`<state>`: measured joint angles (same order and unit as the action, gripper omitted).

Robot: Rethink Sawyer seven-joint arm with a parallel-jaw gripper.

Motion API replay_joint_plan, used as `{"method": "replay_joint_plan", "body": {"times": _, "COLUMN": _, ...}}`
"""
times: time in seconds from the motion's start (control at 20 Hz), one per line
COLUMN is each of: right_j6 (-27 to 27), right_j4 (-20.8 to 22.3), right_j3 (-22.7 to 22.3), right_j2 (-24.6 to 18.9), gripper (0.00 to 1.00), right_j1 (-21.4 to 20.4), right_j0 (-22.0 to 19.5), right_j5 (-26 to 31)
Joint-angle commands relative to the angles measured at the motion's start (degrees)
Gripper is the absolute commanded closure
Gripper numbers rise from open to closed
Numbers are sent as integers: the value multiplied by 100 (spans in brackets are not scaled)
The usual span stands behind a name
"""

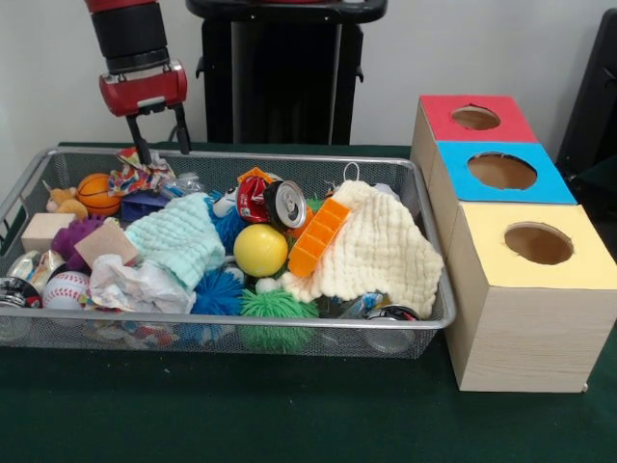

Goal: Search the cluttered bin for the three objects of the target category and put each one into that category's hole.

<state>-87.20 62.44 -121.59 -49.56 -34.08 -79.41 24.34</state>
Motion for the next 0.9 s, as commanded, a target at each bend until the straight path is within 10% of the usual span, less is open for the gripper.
{"method": "replay_joint_plan", "body": {"times": 0.05, "right_j6": 1979, "right_j4": 373, "right_j3": 741, "right_j2": -130, "gripper": 0, "right_j1": -250, "right_j0": 215, "right_j5": 612}}
{"method": "replay_joint_plan", "body": {"times": 0.9, "right_j6": 2638, "right_j4": 39, "right_j3": 1166, "right_j2": -267, "gripper": 0, "right_j1": -422, "right_j0": 198, "right_j5": 942}}
